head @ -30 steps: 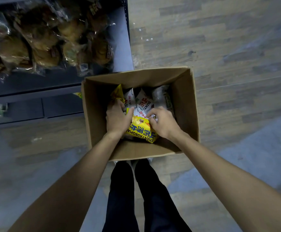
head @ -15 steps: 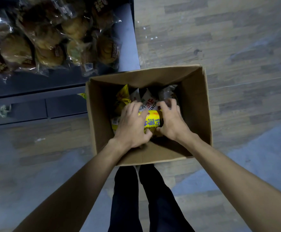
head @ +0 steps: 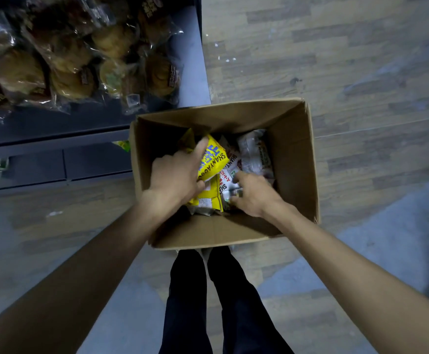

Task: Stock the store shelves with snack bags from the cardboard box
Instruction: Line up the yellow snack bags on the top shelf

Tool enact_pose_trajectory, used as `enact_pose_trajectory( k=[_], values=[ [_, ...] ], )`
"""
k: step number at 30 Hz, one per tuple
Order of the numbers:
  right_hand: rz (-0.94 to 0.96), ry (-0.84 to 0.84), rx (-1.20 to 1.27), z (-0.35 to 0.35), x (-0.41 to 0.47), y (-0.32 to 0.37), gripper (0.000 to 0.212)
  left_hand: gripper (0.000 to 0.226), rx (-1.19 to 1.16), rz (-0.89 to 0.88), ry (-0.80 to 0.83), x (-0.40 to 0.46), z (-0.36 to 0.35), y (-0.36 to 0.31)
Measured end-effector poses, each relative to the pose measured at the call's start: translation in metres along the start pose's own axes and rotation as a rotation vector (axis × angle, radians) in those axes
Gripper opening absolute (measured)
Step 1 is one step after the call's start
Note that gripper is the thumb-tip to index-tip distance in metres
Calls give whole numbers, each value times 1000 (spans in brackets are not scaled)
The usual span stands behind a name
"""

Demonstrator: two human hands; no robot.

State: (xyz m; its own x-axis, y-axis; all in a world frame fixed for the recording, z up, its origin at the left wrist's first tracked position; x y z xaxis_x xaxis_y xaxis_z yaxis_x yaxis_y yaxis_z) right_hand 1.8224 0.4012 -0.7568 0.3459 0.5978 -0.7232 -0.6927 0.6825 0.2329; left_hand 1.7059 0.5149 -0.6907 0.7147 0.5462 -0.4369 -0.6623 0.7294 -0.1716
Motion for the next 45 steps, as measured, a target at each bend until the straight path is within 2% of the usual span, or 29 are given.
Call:
enact_pose_trajectory(
  k=[1, 3, 5, 7, 10, 12, 14, 18, 23, 26, 27, 30, 31, 36, 40, 45],
  values=[
    [72, 53, 27, -7, -5, 12, 50, 86, -21, 10, -12, -4, 6, 6],
    [182, 207, 64, -28, -15, 34, 75, 82, -57, 29, -42, -10, 13, 13],
    [163, 244, 0, -43, -15, 43, 91, 80, -70, 44, -65, -11, 14, 15],
    [120, 127, -72, -46, -8, 46, 81, 79, -88, 49, -83, -11, 11, 15],
    [112, -72, -60, -33, 0, 45, 48, 78, -109, 46, -108, -14, 10, 13],
    [86, -87, 24, -19, 1, 35, 28, 78, -118, 46, -127, -15, 11, 13],
    [76, -84, -6, -2, -3, 23, 17, 78, -129, 46, -138, -16, 12, 13],
    [-28, -138, 71, 41, -23, -6, 22, 78, -146, 45, -127, -18, 11, 7],
    [-64, -339, 221, 88, -55, -17, 15, 79, -133, 34, -110, -24, 5, -1],
    [-108, -511, 270, 106, -65, -23, 17, 78, -138, 36, -107, -28, 1, 0],
    [-125, -523, 295, 105, -61, -25, 21, 78, -143, 36, -106, -29, -1, 1],
    [-191, -345, 567, 81, -33, -27, 47, 79, -158, 36, -107, -31, -7, 2],
    [-206, -291, 589, 70, -23, -26, 51, 79, -165, 37, -108, -31, -9, 3],
    [-207, -65, 197, 12, 10, -33, 70, 85, -237, 69, -90, -28, -22, -1],
    [-149, -108, -29, 9, 26, -29, 76, 89, -354, 84, -79, -21, -50, -6],
    [-51, -68, -65, 4, 40, -18, 76, 89, -354, 70, -70, -3, -81, -21]
  ],
)
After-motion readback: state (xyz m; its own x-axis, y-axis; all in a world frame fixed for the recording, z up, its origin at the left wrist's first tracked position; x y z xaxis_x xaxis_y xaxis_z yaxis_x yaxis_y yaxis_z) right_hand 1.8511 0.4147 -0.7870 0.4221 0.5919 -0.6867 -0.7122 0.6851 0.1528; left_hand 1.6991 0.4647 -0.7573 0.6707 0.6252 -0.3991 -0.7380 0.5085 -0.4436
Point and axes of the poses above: each hand's wrist, its own x-axis towards the middle knuckle, its own z-axis out of the back of the hand, y = z × x, the point moved 8 cm from there along x, towards the middle knuckle, and after that the axes turned 11 degrees about -z, right-handed, at the moved point
